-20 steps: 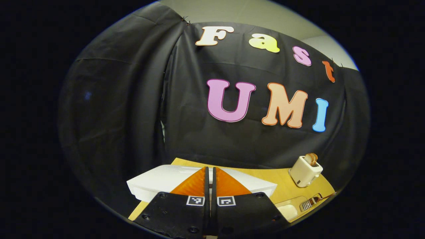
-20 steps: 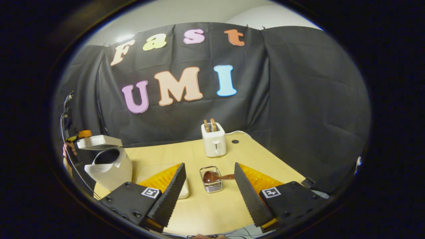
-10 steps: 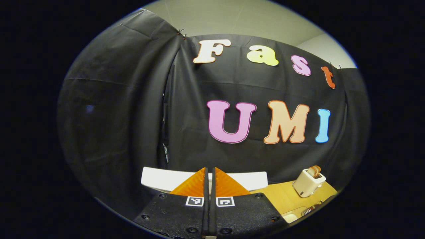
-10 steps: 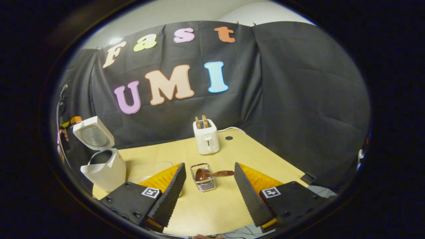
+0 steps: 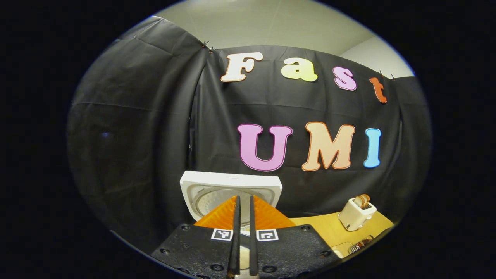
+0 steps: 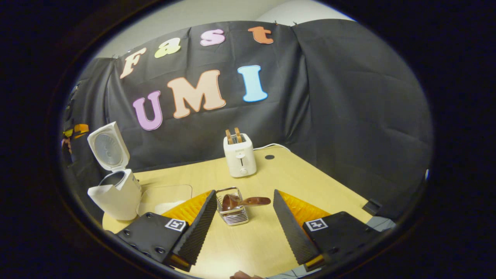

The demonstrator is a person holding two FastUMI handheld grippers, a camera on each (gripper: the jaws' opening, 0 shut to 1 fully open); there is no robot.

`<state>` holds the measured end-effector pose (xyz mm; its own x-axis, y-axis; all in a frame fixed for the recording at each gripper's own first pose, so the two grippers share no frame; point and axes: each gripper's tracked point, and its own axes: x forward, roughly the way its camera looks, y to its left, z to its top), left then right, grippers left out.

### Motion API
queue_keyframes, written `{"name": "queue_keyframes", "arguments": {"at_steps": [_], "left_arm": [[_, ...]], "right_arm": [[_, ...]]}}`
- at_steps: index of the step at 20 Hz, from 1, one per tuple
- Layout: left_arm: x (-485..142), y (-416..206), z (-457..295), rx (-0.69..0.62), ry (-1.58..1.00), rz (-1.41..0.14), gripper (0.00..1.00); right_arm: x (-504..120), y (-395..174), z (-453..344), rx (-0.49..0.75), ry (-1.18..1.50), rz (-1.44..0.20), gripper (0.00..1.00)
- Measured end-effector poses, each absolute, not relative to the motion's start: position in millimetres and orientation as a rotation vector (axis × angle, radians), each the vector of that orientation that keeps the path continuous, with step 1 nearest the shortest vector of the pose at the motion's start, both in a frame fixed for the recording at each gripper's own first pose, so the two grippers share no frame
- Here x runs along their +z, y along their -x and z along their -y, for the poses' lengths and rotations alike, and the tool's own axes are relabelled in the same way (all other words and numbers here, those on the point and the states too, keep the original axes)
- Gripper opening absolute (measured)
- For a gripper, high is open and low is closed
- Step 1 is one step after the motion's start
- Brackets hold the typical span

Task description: Close the left gripper, press the button to open the rice cooker; take a wooden spoon from the chopstick holder with the right hand, scoop a spoonful of rice and pour it into the rice cooker, then put the wooden spoon back into the chopstick holder.

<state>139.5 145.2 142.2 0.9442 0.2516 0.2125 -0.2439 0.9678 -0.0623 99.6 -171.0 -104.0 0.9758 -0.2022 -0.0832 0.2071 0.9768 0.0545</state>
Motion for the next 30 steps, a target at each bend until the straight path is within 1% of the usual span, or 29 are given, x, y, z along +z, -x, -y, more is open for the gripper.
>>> {"name": "queue_keyframes", "arguments": {"at_steps": [2, 3, 4, 5, 7, 8, 9, 10, 11, 12, 13, 15, 16, 17, 20, 23, 25, 26, 27, 30], "left_arm": [[131, -132, -137, 0.260, 0.048, 0.200, 0.22], [124, -128, -134, 0.264, 0.060, 0.185, 0.24], [118, -121, -128, 0.262, 0.077, 0.173, 0.39], [113, -116, -125, 0.263, 0.094, 0.163, 0.29], [99, -105, -122, 0.281, 0.118, 0.139, 0.44], [92, -98, -123, 0.298, 0.115, 0.122, 0.50], [87, -91, -125, 0.317, 0.102, 0.113, 0.59], [84, -83, -126, 0.335, 0.088, 0.105, 0.65], [83, -76, -128, 0.350, 0.076, 0.101, 0.77], [82, -70, -130, 0.369, 0.067, 0.101, 0.82], [80, -62, -131, 0.386, 0.062, 0.102, 0.94], [79, -54, -132, 0.413, 0.067, 0.101, 0.94], [76, -49, -132, 0.424, 0.075, 0.100, 0.97], [76, -47, -133, 0.440, 0.080, 0.098, 0.94], [65, -38, -131, 0.473, 0.071, 0.087, 0.94], [54, -40, -124, 0.477, 0.067, 0.062, 0.94], [49, -39, -121, 0.480, 0.062, 0.047, 0.94], [49, -40, -118, 0.478, 0.061, 0.046, 0.94], [48, -39, -116, 0.475, 0.059, 0.043, 0.94], [45, -42, -115, 0.474, 0.057, 0.037, 0.94]], "right_arm": [[-115, -109, 176, -0.193, -0.068, -0.087, 0.92], [-122, -114, 178, -0.185, -0.077, -0.097, 0.92], [-128, -118, 180, -0.179, -0.082, -0.099, 0.92], [-134, -122, 184, -0.177, -0.084, -0.103, 0.92], [-148, -133, 190, -0.168, -0.092, -0.117, 0.92], [-155, -138, 191, -0.160, -0.107, -0.126, 0.92], [-163, -142, 191, -0.150, -0.126, -0.134, 0.92], [-168, -149, 190, -0.138, -0.143, -0.141, 0.92], [-175, -153, 188, -0.127, -0.155, -0.147, 0.92], [-179, -159, 187, -0.116, -0.162, -0.152, 0.92], [-184, -165, 184, -0.106, -0.168, -0.157, 0.92], [-189, -175, 178, -0.082, -0.182, -0.164, 0.96], [-190, -180, 175, -0.068, -0.190, -0.162, 0.98], [-190, -186, 174, -0.062, -0.195, -0.159, 0.98], [-188, -202, 175, -0.050, -0.215, -0.149, 0.93], [-183, -215, 176, -0.048, -0.265, -0.131, 0.93], [-181, -223, 176, -0.048, -0.293, -0.135, 0.85], [-179, -225, 176, -0.044, -0.304, -0.132, 0.67], [-176, -228, 176, -0.041, -0.314, -0.117, 0.67], [-168, -235, 176, -0.030, -0.335, -0.097, 0.45]]}}
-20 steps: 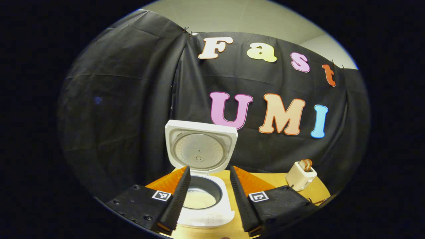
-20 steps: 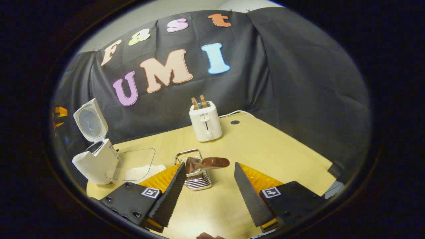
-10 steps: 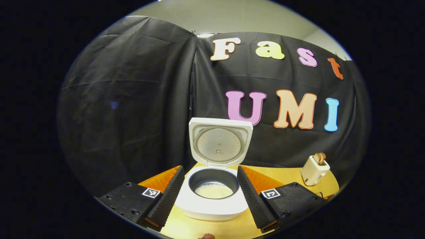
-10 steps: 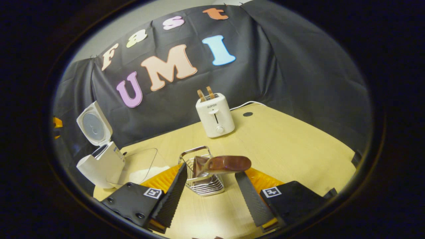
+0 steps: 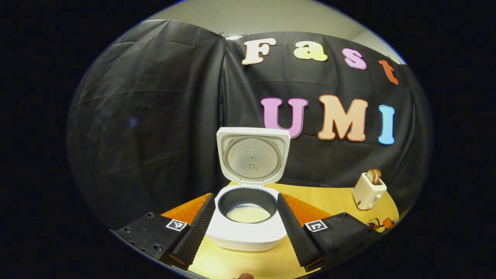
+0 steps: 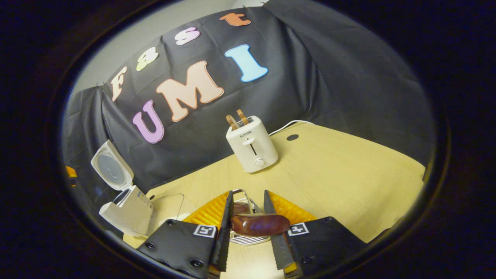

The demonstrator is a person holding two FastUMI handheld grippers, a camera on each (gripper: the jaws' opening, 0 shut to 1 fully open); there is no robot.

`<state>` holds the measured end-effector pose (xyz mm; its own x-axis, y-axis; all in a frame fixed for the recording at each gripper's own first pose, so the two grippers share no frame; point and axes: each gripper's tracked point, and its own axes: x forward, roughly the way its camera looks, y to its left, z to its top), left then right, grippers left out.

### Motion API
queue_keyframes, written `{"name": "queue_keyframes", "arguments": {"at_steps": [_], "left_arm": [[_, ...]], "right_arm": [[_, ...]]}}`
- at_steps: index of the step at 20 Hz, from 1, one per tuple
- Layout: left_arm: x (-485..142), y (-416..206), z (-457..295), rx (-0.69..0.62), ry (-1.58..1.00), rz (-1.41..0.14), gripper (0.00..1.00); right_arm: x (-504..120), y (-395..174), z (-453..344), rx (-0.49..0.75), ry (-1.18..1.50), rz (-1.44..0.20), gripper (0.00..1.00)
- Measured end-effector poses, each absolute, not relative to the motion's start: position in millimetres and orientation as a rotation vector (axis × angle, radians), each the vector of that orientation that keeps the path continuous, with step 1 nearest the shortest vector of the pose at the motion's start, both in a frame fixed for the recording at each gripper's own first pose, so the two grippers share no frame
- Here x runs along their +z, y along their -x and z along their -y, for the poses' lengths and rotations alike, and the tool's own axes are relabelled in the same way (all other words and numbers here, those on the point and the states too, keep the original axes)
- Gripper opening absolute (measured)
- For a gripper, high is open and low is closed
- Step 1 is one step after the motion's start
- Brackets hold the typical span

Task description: Close the left gripper, press the button to open the rice cooker; take a wooden spoon from the chopstick holder with the right hand, scoop a spoonful of rice and pour it into the rice cooker, then put the wooden spoon back into the chopstick holder.

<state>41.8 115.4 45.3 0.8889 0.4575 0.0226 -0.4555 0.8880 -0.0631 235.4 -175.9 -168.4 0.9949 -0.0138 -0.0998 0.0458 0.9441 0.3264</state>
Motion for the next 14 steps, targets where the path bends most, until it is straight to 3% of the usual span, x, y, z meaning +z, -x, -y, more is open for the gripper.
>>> {"name": "queue_keyframes", "arguments": {"at_steps": [3, 14], "left_arm": [[45, -42, -113, 0.473, 0.069, 0.037, 0.91], [34, -23, -132, 0.518, 0.114, 0.042, 0.94]], "right_arm": [[-163, -245, 173, -0.014, -0.362, -0.084, 0.40], [-132, -277, 145, 0.047, -0.332, -0.091, 0.25]]}}
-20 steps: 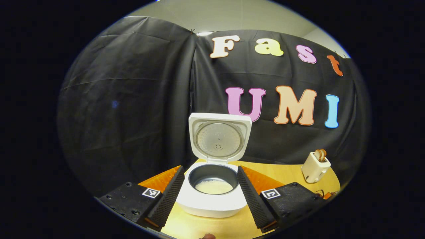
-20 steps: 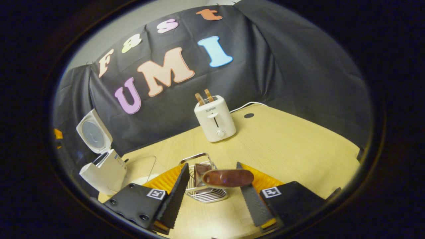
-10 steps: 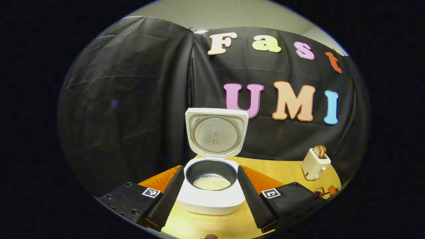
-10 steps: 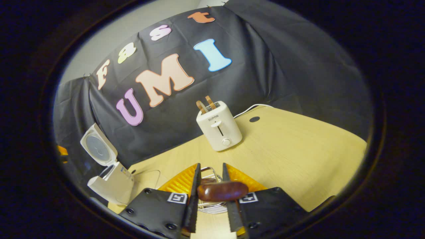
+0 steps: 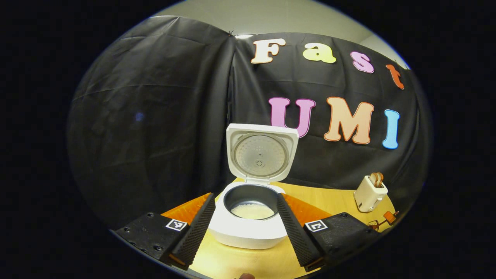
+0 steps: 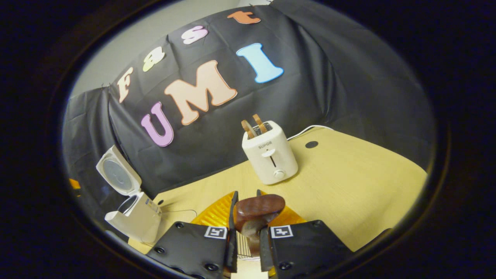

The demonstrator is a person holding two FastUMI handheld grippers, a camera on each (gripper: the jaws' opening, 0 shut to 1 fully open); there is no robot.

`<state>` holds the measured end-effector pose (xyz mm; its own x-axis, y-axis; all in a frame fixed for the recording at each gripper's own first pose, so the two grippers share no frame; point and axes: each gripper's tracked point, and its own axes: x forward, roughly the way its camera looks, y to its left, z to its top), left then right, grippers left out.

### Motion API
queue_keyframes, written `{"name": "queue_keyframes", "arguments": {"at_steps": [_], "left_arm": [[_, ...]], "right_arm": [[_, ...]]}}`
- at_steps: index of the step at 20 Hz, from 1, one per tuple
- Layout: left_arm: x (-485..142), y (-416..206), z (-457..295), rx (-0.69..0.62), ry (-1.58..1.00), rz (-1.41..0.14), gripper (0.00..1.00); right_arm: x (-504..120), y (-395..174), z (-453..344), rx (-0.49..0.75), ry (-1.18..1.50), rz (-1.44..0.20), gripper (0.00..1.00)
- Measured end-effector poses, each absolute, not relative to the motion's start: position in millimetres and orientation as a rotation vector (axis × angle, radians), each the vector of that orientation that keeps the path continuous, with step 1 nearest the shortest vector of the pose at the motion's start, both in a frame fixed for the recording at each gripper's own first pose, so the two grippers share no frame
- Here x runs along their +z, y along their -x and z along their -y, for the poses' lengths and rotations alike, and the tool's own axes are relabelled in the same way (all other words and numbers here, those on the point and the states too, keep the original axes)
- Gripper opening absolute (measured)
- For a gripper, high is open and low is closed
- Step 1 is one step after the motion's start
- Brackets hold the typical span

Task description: Close the left gripper, press the button to open the rice cooker; take a wooden spoon from the chopstick holder with the right hand, scoop a spoonful of rice and pour it into the rice cooker, then put the wooden spoon back into the chopstick holder.

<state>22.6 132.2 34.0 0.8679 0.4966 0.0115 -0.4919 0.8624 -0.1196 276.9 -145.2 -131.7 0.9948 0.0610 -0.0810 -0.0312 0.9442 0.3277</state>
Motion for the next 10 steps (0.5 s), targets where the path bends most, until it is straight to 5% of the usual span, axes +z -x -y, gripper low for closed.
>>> {"name": "queue_keyframes", "arguments": {"at_steps": [10], "left_arm": [[22, -26, -131, 0.427, 0.094, 0.050, 0.94]], "right_arm": [[-74, -250, 138, 0.023, -0.295, -0.029, 0.24]]}}
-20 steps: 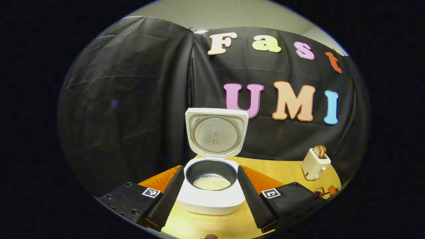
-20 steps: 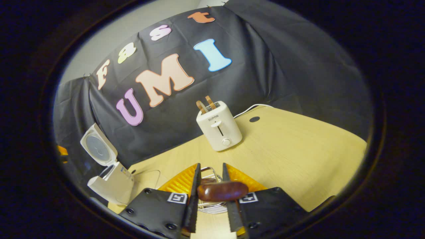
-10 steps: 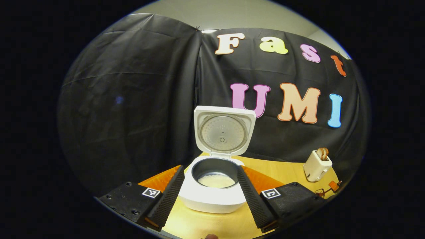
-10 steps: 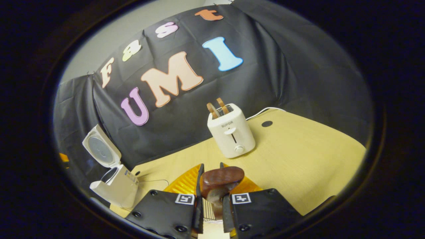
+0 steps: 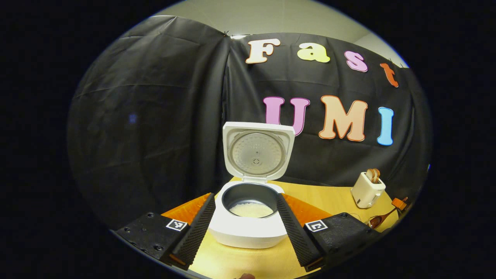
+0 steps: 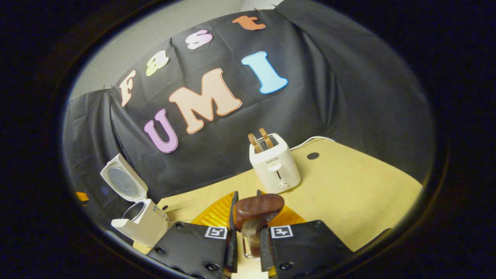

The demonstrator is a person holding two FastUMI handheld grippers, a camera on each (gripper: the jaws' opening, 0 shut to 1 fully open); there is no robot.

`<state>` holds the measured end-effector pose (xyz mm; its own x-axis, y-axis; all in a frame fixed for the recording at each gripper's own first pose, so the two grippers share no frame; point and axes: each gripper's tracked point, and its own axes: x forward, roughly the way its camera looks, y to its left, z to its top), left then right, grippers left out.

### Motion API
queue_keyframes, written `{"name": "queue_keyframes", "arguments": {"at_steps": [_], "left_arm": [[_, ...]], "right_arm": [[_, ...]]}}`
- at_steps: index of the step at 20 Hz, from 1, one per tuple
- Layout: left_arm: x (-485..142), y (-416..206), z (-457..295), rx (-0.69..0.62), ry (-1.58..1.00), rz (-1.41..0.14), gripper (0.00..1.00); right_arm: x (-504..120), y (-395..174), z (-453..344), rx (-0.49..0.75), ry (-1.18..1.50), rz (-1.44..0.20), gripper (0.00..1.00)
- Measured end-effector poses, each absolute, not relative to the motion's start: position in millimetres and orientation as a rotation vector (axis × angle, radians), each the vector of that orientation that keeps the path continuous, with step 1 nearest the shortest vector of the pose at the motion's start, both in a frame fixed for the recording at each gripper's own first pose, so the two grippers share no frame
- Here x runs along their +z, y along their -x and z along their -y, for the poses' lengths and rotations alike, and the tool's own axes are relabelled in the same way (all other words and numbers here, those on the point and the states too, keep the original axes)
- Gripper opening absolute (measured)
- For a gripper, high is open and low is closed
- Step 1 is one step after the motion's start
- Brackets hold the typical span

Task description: Close the left gripper, press the button to open the rice cooker; take a wooden spoon from the chopstick holder with the right hand, scoop a spoonful of rice and pour it into the rice cooker, then put the wooden spoon back into the chopstick holder.

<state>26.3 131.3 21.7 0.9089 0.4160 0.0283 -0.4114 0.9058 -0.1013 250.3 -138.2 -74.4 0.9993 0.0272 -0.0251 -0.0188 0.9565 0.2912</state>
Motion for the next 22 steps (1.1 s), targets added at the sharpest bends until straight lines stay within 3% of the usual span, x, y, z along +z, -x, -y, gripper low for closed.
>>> {"name": "queue_keyframes", "arguments": {"at_steps": [2, 5, 12, 17, 22], "left_arm": [[25, -48, -136, 0.389, 0.101, 0.049, 0.94], [23, -66, -145, 0.335, 0.107, 0.036, 0.94], [16, -96, -168, 0.232, 0.108, 0.004, 0.94], [9, -105, -178, 0.181, 0.109, -0.018, 0.94], [7, -113, -187, 0.162, 0.081, -0.032, 0.94]], "right_arm": [[-57, -242, 136, 0.001, -0.275, -0.001, 0.28], [-36, -227, 121, -0.026, -0.262, 0.026, 0.24], [-5, -215, 34, 0.048, -0.232, 0.049, 0.25], [-36, -238, -33, 0.129, -0.202, -0.028, 0.25], [-88, -261, -61, 0.097, -0.053, -0.102, 0.24]]}}
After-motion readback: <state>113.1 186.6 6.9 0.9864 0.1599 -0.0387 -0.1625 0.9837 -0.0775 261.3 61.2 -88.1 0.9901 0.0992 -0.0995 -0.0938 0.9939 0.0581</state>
